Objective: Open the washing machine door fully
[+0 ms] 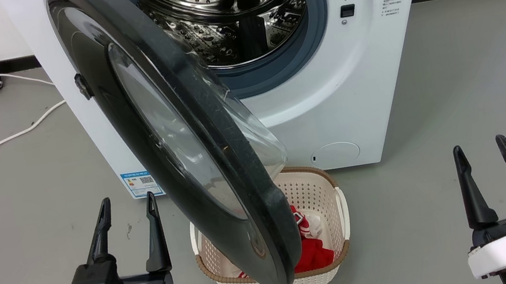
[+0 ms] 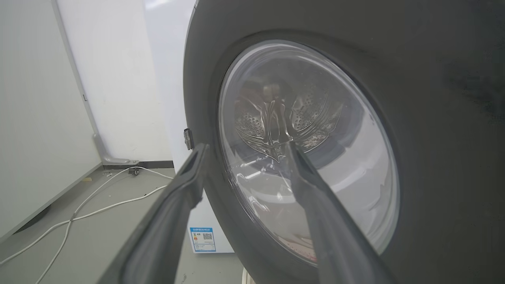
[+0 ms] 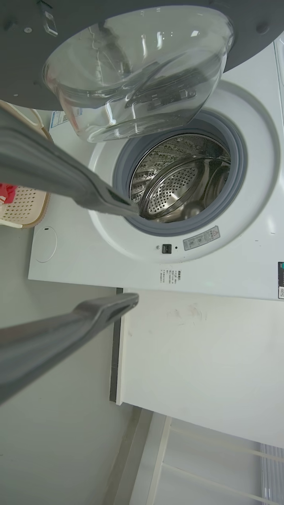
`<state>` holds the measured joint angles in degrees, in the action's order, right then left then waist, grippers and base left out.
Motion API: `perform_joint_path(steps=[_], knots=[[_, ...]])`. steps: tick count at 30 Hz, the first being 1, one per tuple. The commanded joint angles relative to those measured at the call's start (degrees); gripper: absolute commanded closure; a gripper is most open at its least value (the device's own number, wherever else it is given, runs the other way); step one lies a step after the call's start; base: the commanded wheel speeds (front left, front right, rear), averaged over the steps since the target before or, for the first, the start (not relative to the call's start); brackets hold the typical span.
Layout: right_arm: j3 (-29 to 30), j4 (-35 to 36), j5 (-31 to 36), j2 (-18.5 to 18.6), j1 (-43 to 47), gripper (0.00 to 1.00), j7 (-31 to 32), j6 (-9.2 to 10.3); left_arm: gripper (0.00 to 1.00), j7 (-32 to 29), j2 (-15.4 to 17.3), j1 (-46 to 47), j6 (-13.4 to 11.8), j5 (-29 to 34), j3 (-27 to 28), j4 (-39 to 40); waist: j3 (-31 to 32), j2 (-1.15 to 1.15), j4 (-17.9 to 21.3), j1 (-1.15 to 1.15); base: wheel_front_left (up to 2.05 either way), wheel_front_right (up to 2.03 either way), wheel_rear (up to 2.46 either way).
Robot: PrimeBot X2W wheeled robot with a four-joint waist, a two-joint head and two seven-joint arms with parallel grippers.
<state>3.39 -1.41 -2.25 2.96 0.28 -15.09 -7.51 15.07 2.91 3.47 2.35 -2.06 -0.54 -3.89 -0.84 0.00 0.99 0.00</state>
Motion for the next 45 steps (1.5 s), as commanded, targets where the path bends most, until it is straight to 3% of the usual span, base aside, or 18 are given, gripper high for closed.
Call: perform_joint_path(steps=[1,2,3,4,5,12,20,21,23,30,34,35,37,45], knots=[[0.04,-0.21,-0.39,-0.15,-0.11,0.0,-0.08,0.04,0.0,0.15,-0.03,0.4,-0.09,0.38,0.22,0.28,-0.01,0.0,0.05,0.0,0.0,0.0,0.0],[0.01,-0.31,-0.51,-0.15,-0.21,0.0,-0.08,0.04,0.0,0.15,-0.03,0.43,-0.12,0.3,0.31,0.65,-0.03,0.0,0.07,0.0,0.0,0.0,0.0],[-0.03,-0.42,-0.57,-0.15,-0.28,0.0,-0.08,0.04,0.27,0.15,-0.04,0.49,-0.1,0.19,0.32,1.05,-0.05,0.0,0.09,0.0,0.0,0.0,0.0],[-0.01,-0.51,-0.68,-0.15,-0.35,0.0,-0.08,0.04,0.77,0.15,-0.04,0.5,-0.03,0.12,0.34,1.41,-0.1,0.0,0.1,0.0,0.0,0.0,0.0],[-0.01,-0.58,-0.76,-0.15,-0.41,0.0,-0.08,0.04,1.0,0.14,-0.04,0.51,0.1,0.16,0.31,1.67,-0.14,0.0,0.11,0.0,0.0,0.0,0.0],[0.02,-0.95,-1.28,-0.16,-0.72,0.0,-0.09,0.04,1.0,0.15,-0.04,1.37,-0.11,1.0,0.31,6.11,-0.26,0.0,0.15,0.0,0.0,0.0,0.0],[0.05,-1.27,-1.94,-0.15,-0.44,0.0,-0.09,0.04,1.0,0.14,0.07,4.37,-0.02,2.37,-0.89,19.63,-0.19,0.0,-0.06,0.0,0.0,0.0,0.0],[-0.04,-1.35,-2.05,-0.15,-0.38,0.0,-0.09,0.04,1.0,0.13,0.05,6.25,-0.26,2.83,-2.08,26.41,-0.11,0.0,-0.09,0.0,0.0,0.0,0.0],[-0.16,-1.44,-2.18,-0.15,-0.37,0.0,-0.09,0.04,1.0,0.13,0.05,7.6,-0.31,3.12,-3.05,30.81,-0.08,0.0,-0.09,0.0,0.0,0.0,0.0],[-0.66,-1.87,-2.29,-0.14,-0.55,0.0,-0.09,0.04,1.0,0.1,0.08,10.98,1.77,2.62,-10.43,39.74,0.08,0.0,0.2,0.0,0.0,0.0,0.0],[-0.72,-2.14,-2.58,-0.14,-0.29,0.0,-0.1,0.04,1.0,0.1,0.07,9.04,3.26,0.61,-18.41,38.87,0.28,0.0,0.27,0.0,0.0,0.0,0.0],[-0.72,-2.35,-2.73,-0.14,0.07,0.0,-0.09,0.04,1.0,0.1,0.11,6.71,4.18,-0.77,-24.69,35.89,0.45,0.0,0.22,0.0,0.0,0.0,0.0],[-0.81,-2.46,-2.74,-0.14,0.26,0.0,-0.09,0.04,1.0,0.1,0.87,4.51,4.62,-1.66,-28.39,32.99,0.54,0.0,0.21,0.0,0.0,0.0,0.0],[-1.36,-2.86,-3.16,-0.14,0.22,0.0,-0.09,0.04,1.0,0.15,5.74,-3.33,4.98,-5.52,-35.19,18.33,0.35,0.0,-0.03,0.0,0.0,0.0,0.0]])
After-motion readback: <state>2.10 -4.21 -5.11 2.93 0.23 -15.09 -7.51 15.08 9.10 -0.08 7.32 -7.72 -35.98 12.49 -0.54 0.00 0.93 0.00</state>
